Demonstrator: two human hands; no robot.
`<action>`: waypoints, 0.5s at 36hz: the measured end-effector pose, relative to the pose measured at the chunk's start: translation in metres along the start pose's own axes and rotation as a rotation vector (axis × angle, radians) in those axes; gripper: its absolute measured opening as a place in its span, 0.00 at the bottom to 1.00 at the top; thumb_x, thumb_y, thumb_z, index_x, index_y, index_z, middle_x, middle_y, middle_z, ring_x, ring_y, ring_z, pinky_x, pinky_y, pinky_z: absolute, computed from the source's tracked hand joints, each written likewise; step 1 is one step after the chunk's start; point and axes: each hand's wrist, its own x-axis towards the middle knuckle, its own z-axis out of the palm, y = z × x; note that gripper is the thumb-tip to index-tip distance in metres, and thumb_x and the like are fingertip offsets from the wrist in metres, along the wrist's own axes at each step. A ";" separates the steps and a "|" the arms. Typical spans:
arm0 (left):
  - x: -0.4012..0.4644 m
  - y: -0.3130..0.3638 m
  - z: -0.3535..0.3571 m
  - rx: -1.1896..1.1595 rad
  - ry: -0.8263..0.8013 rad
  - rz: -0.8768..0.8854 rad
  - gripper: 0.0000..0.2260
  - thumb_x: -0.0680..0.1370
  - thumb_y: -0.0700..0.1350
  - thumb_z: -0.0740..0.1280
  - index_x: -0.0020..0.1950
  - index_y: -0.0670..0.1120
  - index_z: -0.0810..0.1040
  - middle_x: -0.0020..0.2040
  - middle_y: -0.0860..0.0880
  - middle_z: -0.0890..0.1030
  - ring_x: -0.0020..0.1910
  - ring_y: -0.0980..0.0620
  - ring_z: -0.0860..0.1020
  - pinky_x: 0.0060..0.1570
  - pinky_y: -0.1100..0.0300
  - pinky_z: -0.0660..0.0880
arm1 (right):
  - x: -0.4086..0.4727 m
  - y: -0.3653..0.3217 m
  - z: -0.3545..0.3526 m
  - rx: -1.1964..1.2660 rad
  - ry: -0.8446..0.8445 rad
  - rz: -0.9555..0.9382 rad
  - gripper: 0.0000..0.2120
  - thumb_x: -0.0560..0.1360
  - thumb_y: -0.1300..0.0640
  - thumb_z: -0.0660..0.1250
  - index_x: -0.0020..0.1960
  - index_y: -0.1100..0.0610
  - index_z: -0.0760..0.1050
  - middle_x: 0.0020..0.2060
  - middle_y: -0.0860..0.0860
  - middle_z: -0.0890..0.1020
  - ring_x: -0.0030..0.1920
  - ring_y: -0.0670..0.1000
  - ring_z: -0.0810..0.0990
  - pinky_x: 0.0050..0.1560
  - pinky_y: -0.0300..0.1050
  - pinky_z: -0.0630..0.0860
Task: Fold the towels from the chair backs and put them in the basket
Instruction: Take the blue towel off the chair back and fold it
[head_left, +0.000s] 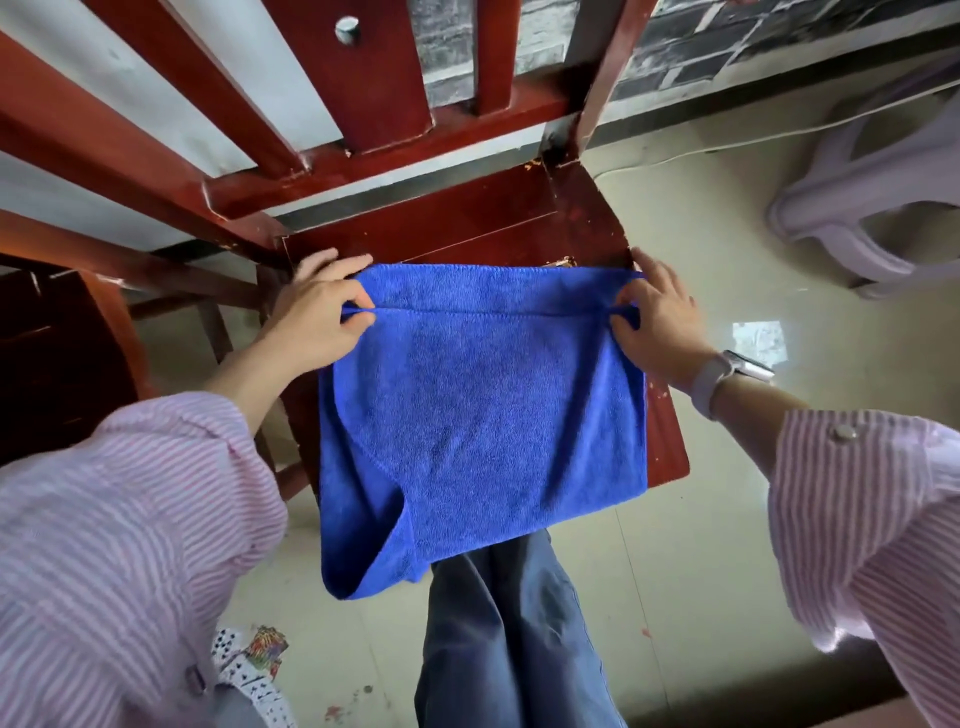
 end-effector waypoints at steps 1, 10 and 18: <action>0.001 0.000 0.000 0.003 0.011 0.021 0.02 0.73 0.40 0.69 0.44 0.42 0.80 0.68 0.49 0.71 0.71 0.45 0.59 0.67 0.56 0.55 | 0.002 0.000 0.001 0.023 0.008 0.003 0.08 0.71 0.62 0.64 0.50 0.62 0.75 0.72 0.56 0.62 0.69 0.58 0.63 0.65 0.52 0.64; -0.001 0.021 -0.014 -0.037 0.091 0.045 0.02 0.71 0.40 0.70 0.41 0.42 0.82 0.44 0.51 0.71 0.43 0.50 0.72 0.43 0.62 0.63 | -0.005 -0.002 -0.015 0.136 0.073 0.066 0.07 0.72 0.64 0.63 0.48 0.63 0.77 0.51 0.60 0.75 0.52 0.59 0.73 0.53 0.44 0.67; -0.043 0.011 -0.040 -0.054 0.160 0.014 0.02 0.72 0.37 0.70 0.41 0.40 0.82 0.44 0.49 0.76 0.44 0.50 0.74 0.47 0.63 0.64 | -0.035 -0.006 -0.045 0.283 0.133 0.117 0.07 0.75 0.61 0.64 0.48 0.64 0.78 0.47 0.58 0.76 0.43 0.51 0.71 0.44 0.34 0.62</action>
